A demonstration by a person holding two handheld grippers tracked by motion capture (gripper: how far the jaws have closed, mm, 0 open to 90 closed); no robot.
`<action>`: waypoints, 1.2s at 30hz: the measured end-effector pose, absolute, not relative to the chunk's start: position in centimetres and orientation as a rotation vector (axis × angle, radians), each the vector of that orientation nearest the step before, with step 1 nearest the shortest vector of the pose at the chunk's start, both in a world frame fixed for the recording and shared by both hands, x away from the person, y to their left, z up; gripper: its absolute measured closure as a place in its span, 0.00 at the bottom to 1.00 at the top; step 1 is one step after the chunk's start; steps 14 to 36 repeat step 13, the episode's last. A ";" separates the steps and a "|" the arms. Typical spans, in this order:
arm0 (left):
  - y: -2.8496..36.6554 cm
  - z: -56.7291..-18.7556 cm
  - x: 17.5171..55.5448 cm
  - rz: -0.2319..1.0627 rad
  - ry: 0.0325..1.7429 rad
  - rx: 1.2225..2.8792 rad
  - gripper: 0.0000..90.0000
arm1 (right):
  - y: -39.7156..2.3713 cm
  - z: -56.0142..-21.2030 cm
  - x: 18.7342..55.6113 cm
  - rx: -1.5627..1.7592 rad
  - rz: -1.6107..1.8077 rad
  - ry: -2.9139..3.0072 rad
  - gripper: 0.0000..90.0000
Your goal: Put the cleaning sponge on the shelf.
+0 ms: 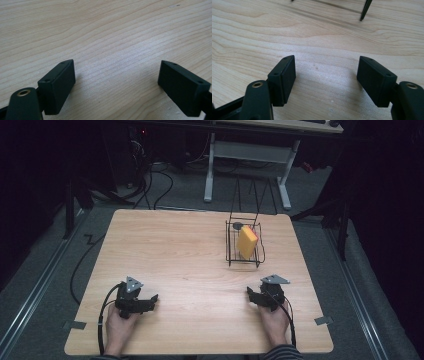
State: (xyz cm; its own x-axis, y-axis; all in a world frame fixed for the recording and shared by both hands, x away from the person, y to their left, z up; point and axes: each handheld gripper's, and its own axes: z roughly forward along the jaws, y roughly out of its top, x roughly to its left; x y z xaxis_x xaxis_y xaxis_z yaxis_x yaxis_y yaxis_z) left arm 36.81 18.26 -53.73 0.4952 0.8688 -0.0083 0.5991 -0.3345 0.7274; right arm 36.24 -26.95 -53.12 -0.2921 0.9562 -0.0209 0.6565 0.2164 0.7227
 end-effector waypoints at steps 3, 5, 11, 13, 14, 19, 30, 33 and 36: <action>18.3 -53.7 36.8 0.508 1.202 2.060 0.17 | -26.9 -53.1 36.2 1.488 0.848 2.026 0.35; 18.3 -53.7 36.8 0.508 1.201 2.060 0.17 | -26.9 -53.1 36.2 1.489 0.848 2.026 0.35; 18.3 -53.7 36.8 0.508 1.201 2.060 0.17 | -26.9 -53.1 36.2 1.492 0.847 2.022 0.35; 18.3 -53.7 36.8 0.508 1.202 2.060 0.17 | -26.9 -53.1 36.2 1.492 0.847 2.021 0.35; 18.3 -53.7 36.8 0.508 1.202 2.060 0.17 | -26.9 -53.1 36.2 1.492 0.847 2.021 0.35; 18.3 -53.7 36.8 0.508 1.202 2.060 0.17 | -26.9 -53.1 36.2 1.492 0.847 2.021 0.35; 18.3 -53.7 36.8 0.508 1.202 2.060 0.17 | -26.9 -53.1 36.2 1.492 0.847 2.021 0.35; 18.3 -53.7 36.8 0.508 1.202 2.060 0.17 | -26.9 -53.1 36.2 1.492 0.847 2.021 0.35; 18.3 -53.7 36.8 0.508 1.202 2.060 0.17 | -26.9 -53.1 36.2 1.492 0.847 2.021 0.35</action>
